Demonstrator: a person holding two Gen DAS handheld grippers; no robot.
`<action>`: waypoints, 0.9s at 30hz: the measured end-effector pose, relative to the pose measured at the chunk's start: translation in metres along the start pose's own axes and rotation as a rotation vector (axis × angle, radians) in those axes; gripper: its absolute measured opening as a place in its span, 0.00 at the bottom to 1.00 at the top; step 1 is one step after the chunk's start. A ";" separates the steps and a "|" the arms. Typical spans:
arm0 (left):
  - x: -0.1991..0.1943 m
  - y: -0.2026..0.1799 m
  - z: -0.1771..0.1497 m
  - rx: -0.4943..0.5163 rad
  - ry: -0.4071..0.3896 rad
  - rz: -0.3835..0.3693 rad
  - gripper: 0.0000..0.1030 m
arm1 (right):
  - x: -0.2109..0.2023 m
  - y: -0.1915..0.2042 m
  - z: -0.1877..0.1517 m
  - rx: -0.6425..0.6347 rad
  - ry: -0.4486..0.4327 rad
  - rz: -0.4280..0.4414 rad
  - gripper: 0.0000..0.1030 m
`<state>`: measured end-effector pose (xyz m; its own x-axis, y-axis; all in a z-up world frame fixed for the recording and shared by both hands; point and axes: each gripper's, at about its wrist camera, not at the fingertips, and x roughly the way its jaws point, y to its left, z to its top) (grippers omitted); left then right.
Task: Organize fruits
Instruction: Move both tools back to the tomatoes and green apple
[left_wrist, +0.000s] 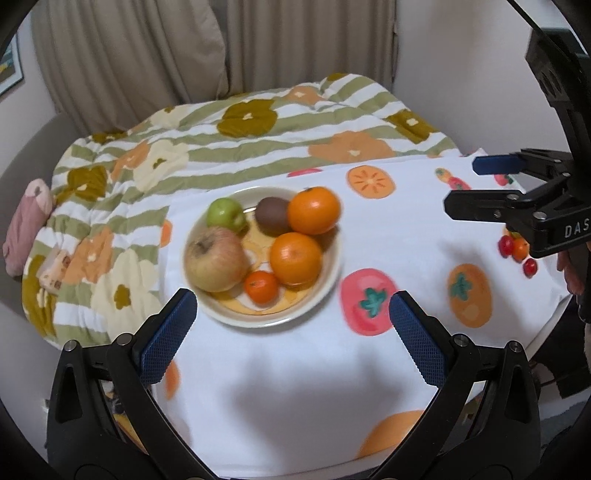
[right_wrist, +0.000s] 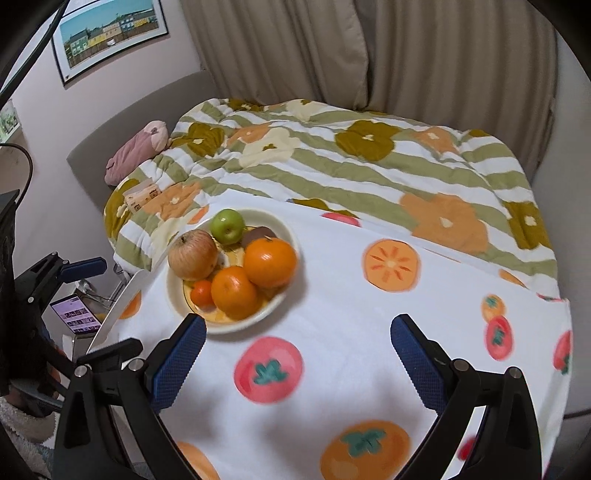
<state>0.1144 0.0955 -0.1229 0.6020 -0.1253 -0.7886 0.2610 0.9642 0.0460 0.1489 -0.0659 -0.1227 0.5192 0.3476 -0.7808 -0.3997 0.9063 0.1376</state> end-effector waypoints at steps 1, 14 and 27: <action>-0.001 -0.007 0.001 0.004 -0.004 -0.007 1.00 | -0.006 -0.005 -0.004 0.007 -0.001 -0.009 0.97; 0.006 -0.106 0.022 0.128 -0.028 -0.141 1.00 | -0.086 -0.089 -0.075 0.129 -0.027 -0.184 0.97; 0.050 -0.203 0.054 0.386 -0.002 -0.351 1.00 | -0.109 -0.142 -0.146 0.304 -0.002 -0.297 0.97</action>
<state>0.1323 -0.1188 -0.1389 0.4295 -0.4269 -0.7958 0.7064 0.7078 0.0016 0.0389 -0.2676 -0.1461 0.5793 0.0612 -0.8128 0.0085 0.9967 0.0811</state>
